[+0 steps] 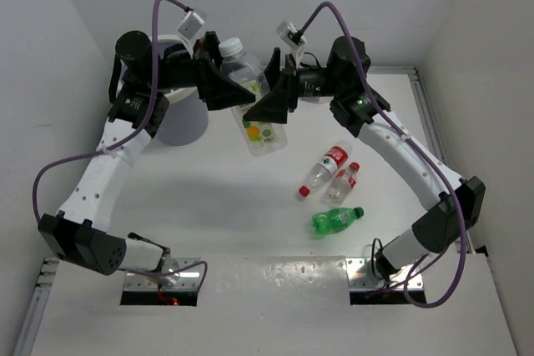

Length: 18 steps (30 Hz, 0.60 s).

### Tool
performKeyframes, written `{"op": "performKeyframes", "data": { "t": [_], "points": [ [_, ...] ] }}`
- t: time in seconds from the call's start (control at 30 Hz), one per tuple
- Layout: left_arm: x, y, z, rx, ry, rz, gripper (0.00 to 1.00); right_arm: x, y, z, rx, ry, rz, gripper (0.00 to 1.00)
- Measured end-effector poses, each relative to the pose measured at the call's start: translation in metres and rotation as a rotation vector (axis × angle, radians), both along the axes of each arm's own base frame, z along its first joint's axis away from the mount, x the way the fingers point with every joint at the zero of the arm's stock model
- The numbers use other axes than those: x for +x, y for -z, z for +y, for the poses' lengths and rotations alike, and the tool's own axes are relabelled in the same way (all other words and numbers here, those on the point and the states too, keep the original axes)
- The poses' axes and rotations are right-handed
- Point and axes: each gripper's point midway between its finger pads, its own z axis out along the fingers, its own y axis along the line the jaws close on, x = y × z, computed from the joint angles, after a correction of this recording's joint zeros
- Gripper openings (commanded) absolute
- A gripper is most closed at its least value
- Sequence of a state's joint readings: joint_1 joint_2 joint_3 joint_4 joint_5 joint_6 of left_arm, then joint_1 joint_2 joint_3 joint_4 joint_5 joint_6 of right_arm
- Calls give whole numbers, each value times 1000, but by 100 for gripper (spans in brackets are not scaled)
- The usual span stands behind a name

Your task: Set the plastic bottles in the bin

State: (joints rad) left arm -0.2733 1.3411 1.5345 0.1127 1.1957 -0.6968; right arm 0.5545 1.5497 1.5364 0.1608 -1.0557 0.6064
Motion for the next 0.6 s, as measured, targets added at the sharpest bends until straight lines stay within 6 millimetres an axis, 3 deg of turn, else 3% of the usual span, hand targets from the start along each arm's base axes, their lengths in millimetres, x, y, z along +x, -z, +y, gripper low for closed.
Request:
{"op": "performKeyframes", "data": {
  "t": [0.1,0.17,0.23,0.37,0.47,0.53,0.6],
  "points": [
    [10,-4,6,-11,-28,8,13,12,0,-10,-5,41,30,94],
    [29,-15,25,-22,-119,-18,13,36,2,-33,-7,117,85,100],
    [51,-34,53,-24,-241,-70,13,71,5,-68,0,233,150,100],
    [88,-97,115,-12,-569,-283,13,138,19,-145,9,489,237,100],
    [104,-118,148,25,-803,-380,13,167,40,-176,-59,637,236,100],
    [120,-117,176,82,-992,-425,13,178,50,-182,-119,698,213,100],
    [140,-92,205,172,-1156,-397,10,185,60,-186,-172,745,192,100]
  ]
}}
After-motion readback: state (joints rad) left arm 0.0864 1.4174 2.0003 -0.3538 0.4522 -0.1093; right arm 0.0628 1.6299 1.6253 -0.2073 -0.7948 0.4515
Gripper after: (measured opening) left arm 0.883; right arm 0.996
